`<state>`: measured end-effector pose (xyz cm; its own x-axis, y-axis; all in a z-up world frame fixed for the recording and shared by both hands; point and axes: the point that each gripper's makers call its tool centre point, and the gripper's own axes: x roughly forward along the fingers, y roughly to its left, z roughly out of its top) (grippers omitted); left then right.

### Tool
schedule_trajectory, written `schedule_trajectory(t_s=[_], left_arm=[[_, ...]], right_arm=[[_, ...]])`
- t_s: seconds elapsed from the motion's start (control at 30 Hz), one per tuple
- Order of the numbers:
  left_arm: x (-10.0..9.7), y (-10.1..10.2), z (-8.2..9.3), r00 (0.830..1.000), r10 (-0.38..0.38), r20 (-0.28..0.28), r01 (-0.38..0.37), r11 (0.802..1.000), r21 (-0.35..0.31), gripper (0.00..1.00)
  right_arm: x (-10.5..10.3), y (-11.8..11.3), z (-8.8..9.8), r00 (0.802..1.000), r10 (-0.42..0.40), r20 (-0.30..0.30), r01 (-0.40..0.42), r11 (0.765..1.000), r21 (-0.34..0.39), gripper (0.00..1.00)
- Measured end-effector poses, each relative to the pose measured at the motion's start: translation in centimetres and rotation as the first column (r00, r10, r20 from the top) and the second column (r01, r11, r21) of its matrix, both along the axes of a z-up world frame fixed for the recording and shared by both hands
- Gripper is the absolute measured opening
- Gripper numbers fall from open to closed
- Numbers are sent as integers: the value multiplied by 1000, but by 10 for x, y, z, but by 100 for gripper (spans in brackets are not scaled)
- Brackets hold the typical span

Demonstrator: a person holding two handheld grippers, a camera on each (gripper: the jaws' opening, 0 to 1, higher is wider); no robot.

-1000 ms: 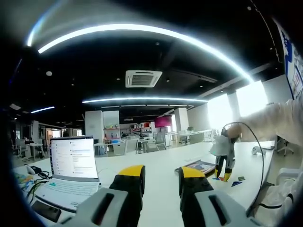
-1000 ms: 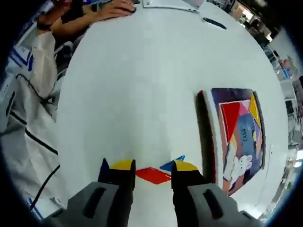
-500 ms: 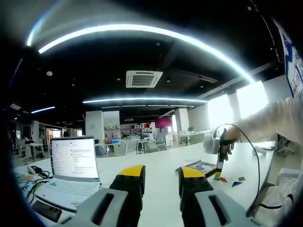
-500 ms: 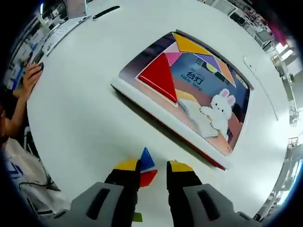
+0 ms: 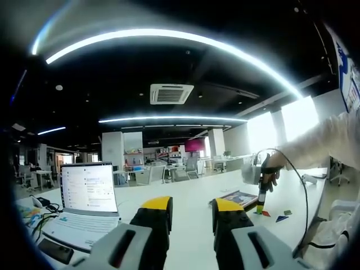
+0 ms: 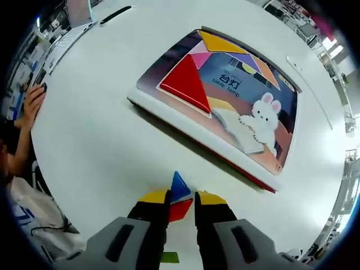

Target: Pick up the tangram pieces one by one and place each piece onto its matching region on the pattern sheet, fitting the shapes together until the outline on the sheet is completely filled by the tangram pieces

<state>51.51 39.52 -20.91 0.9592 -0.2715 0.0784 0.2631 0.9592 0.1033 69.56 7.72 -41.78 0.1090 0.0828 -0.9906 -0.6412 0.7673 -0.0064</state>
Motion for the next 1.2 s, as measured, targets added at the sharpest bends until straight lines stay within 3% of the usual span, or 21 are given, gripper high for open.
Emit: schedule_trajectory(t_s=[0.17, 0.27, 0.57, 0.77, 1.0, 1.2], left_arm=[[1, -2, -1, 1000, -6, -3, 6, 1000, 4, 30], [1, -2, 0, 1000, -5, -2, 5, 1000, 3, 30], [1, -2, 0, 1000, -6, -2, 6, 1000, 5, 30], [1, 0, 0, 1000, -4, -3, 4, 1000, 4, 30], [1, 1, 0, 1000, 0, -3, 0, 1000, 1, 30], [1, 0, 0, 1000, -4, -2, 4, 1000, 4, 30]], right_arm=[[-1, -1, -1, 1000, 8, 4, -8, 1000, -5, 12], [1, 1, -1, 995, 101, 13, -101, 995, -12, 12], [11, 9, -2, 971, 233, 51, -234, 972, 14, 19], [14, 4, -4, 983, 180, 32, -181, 983, 15, 12], [12, 2, -4, 976, 218, 25, -218, 976, -5, 14], [12, -7, -4, 995, 95, 18, -95, 995, -4, 20]])
